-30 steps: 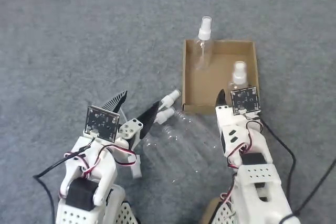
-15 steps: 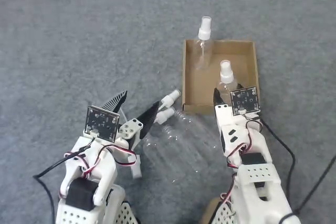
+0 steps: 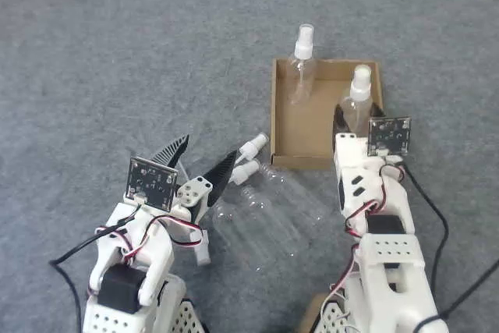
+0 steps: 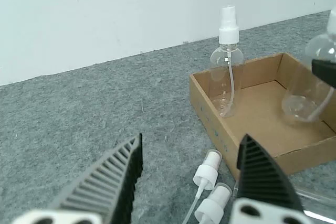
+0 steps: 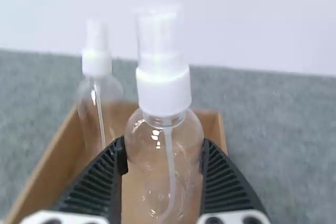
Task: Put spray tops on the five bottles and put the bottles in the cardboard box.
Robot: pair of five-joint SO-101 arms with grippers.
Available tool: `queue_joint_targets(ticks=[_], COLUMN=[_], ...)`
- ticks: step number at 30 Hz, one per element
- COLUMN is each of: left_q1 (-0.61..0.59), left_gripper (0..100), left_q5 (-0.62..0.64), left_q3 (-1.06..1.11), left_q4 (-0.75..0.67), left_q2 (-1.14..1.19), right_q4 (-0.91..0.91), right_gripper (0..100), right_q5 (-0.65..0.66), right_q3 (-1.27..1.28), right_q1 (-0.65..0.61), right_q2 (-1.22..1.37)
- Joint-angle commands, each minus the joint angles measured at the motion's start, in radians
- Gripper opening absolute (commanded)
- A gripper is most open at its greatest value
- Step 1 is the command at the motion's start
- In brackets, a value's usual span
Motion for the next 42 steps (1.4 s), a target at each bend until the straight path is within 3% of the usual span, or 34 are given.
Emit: queue_joint_targets(ticks=[1,6,14,24,42], left_q1=[-0.005,-0.005,-0.005,-0.005,-0.005], left_gripper=[27,27,27,27,27], left_q5=[0.000,0.000,0.000,0.000,0.000], left_q3=[-0.005,-0.005,-0.005,-0.005,0.008], left_q4=[-0.023,-0.023,-0.023,-0.023,-0.031], left_q2=[-0.008,-0.008,-0.008,-0.008,-0.009], right_q4=[-0.018,0.036,0.013,-0.137,-0.228], right_gripper=[1.3,1.3,1.3,1.3,1.6], right_q5=[-0.015,-0.012,-0.014,-0.014,-0.021], right_q3=[-0.124,-0.221,-0.433,-0.612,-0.763], right_q1=[0.012,0.015,0.015,0.074,0.058], right_q2=[0.005,0.058,0.360,0.740,1.020])
